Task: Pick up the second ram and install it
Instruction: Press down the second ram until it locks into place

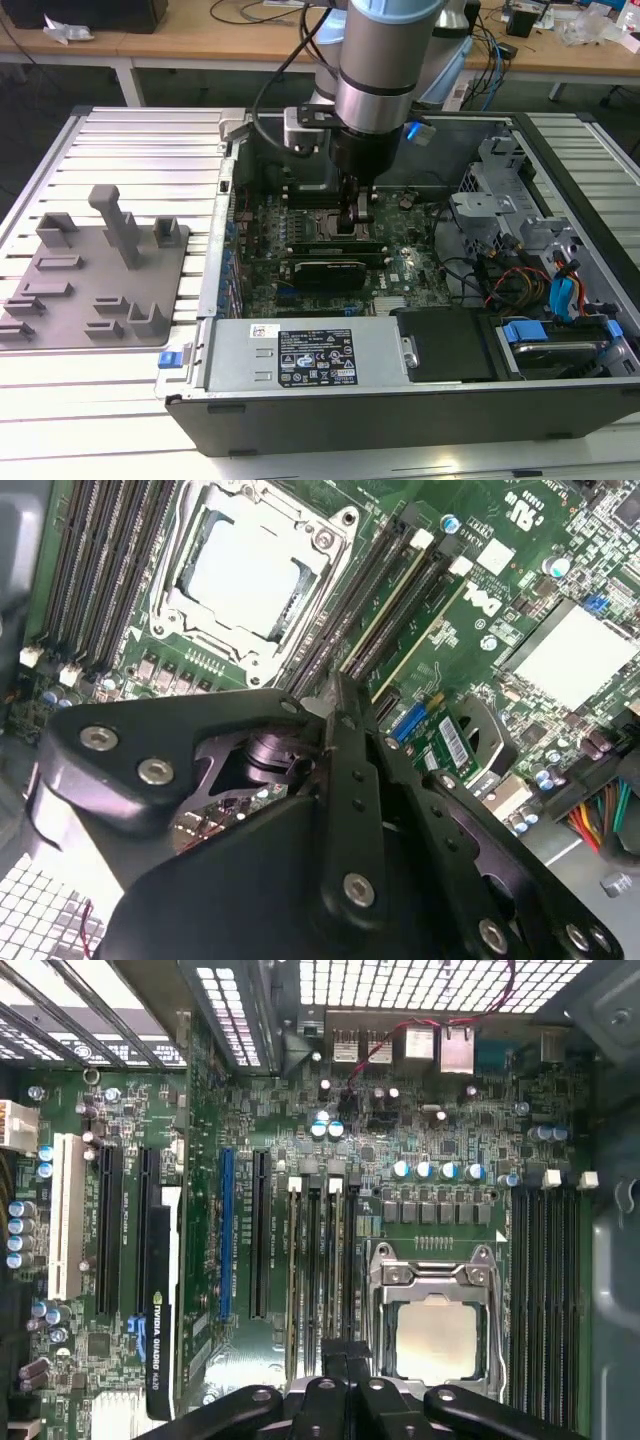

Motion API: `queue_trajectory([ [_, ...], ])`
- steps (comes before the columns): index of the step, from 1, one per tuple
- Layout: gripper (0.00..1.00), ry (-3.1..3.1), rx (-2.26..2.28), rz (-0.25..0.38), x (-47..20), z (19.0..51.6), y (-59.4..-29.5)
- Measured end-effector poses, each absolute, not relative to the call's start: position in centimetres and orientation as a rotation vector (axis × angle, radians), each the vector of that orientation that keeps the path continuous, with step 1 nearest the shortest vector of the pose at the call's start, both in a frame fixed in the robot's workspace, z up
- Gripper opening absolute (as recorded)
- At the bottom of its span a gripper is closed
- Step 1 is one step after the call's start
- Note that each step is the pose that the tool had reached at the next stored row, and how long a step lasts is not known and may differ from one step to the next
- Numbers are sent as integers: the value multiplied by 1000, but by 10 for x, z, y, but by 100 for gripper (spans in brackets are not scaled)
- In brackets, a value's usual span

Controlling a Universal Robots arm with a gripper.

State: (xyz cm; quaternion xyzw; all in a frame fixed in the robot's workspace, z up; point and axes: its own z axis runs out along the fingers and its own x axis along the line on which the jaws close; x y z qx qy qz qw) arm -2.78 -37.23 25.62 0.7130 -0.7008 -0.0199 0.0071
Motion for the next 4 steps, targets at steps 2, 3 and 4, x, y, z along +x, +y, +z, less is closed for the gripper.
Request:
queue_trajectory([
  [2, 8, -2192, 2230, -62, -28, 256, -372],
  [3, 8, -2192, 2230, -62, -28, 256, -372],
  [4, 8, -2192, 2230, -62, -28, 256, -372],
])
